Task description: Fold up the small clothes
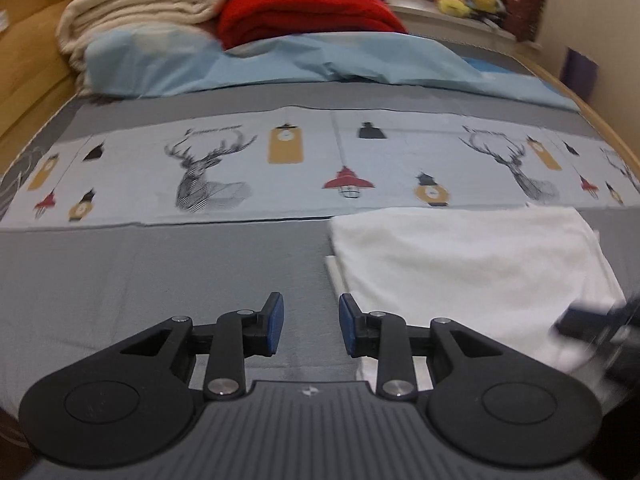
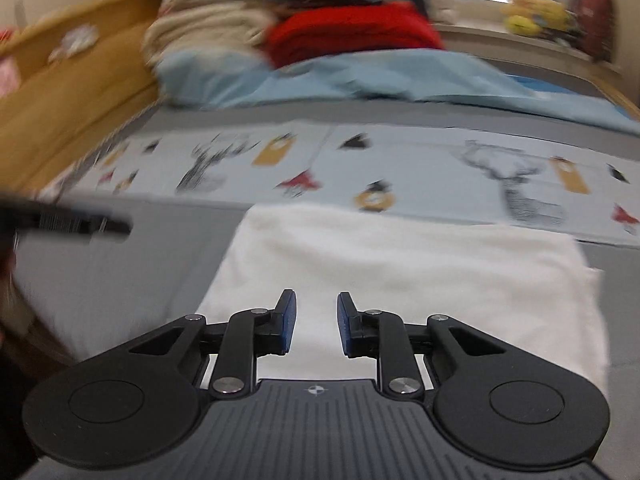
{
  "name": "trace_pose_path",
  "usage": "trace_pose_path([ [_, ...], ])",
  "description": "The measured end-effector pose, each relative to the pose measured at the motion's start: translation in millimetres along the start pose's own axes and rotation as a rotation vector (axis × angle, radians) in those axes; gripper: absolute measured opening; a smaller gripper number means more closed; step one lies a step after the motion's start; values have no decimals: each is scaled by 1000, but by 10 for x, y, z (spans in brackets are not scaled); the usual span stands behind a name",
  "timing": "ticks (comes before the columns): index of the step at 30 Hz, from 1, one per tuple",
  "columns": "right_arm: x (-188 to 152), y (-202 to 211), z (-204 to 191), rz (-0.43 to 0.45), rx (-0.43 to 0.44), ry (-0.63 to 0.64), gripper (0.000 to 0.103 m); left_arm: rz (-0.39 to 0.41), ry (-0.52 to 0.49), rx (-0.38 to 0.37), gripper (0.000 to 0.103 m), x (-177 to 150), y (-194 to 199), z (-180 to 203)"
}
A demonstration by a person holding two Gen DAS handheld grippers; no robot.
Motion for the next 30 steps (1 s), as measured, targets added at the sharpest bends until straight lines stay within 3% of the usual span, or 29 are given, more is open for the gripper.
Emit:
trace_pose_path([
  [8, -329, -553, -1019, -115, 142, 139, 24, -42, 109, -2, 34, -57, -70, -359],
  [11, -562, -754, -1337, -183, 183, 234, 32, -50, 108, -11, 34, -72, -78, -404],
  [14, -774, -899, -1514, -215, 155, 369, 39, -58, 114, -15, 34, -87, -105, -429],
  [19, -884, -968, -1578, -217, 124, 486, 39, -88, 114, -28, 34, -121, -189, -431],
  [22, -855, -944, -1534, -214, 125, 481, 27, -103, 124, -34, 34, -119, -241, -405],
  [24, -809, -939, -1478, -208, 135, 468, 13, -108, 146, -38, 34, -99, -268, -388],
  [27, -660, -892, -1393, -174, 147, 409, 9, -107, 187, -52, 35, -40, -319, -344],
  [29, -482, -787, -1332, -127, 160, 344, 8, -118, 235, -89, 44, -27, -369, -307],
  [30, -373, -705, -1291, -96, 167, 313, 8, -133, 274, -130, 55, -45, -409, -279],
])
Point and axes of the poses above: each gripper's, at about its wrist camera, not at the fingertips, and y roughly against the way its jaws point, z to its right, x to its top, the point moved 10 cm from there along -y, roughly the way its jaws point, and after that the axes turned 2 degrees about z, right-handed, at the moved point
